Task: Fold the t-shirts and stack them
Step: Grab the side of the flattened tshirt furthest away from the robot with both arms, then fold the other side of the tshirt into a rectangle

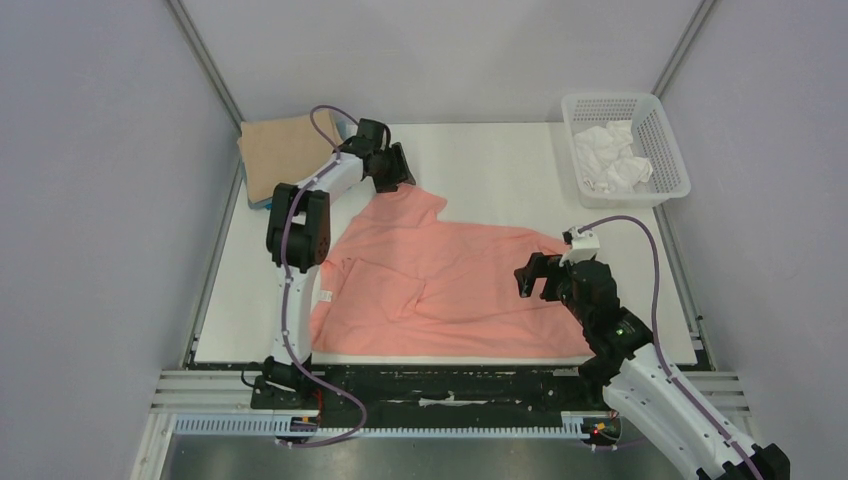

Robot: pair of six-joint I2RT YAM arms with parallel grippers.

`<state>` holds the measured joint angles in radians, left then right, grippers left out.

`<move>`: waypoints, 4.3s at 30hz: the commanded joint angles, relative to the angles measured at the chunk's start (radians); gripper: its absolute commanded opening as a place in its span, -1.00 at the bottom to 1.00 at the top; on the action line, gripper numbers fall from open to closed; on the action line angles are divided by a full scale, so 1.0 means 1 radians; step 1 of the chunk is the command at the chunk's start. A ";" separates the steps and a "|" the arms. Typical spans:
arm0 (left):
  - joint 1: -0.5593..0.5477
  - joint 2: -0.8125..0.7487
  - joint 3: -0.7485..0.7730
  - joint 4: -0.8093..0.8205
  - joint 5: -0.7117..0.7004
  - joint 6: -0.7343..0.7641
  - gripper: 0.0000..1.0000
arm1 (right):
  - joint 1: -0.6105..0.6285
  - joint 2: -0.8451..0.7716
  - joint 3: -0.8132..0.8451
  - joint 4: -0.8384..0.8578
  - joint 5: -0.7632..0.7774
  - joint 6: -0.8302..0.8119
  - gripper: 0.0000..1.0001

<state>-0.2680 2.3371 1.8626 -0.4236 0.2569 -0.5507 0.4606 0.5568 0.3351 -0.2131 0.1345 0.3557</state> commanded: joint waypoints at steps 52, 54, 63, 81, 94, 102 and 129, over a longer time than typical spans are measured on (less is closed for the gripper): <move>0.000 -0.365 -0.502 0.270 -0.333 0.133 -0.96 | -0.426 0.753 0.273 0.128 0.320 -0.008 0.49; 0.000 -0.361 -0.499 0.268 -0.329 0.134 -0.96 | -0.428 0.779 0.268 0.133 0.313 -0.016 0.40; -0.001 -0.373 -0.509 0.307 -0.264 0.132 -0.96 | -0.428 0.789 0.218 0.205 0.258 -0.047 -0.38; 0.004 -0.358 -0.462 0.375 -0.206 0.135 -0.95 | -0.427 0.850 0.345 0.331 0.195 -0.236 -1.00; 0.002 -0.414 -0.505 0.405 -0.059 0.114 -0.95 | -0.423 0.760 0.317 0.361 0.052 -0.237 -1.00; -0.016 -0.563 -0.721 0.494 0.106 0.090 -0.95 | -0.383 0.680 0.261 0.269 -0.055 -0.196 -1.00; -0.268 -1.581 -1.337 0.092 -0.254 -0.138 -0.95 | -0.341 0.297 0.181 -0.128 0.192 -0.154 -1.00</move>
<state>-0.5308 0.8635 0.5587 -0.2253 0.0456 -0.6125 0.1207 0.8814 0.5049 -0.3069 0.2657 0.2054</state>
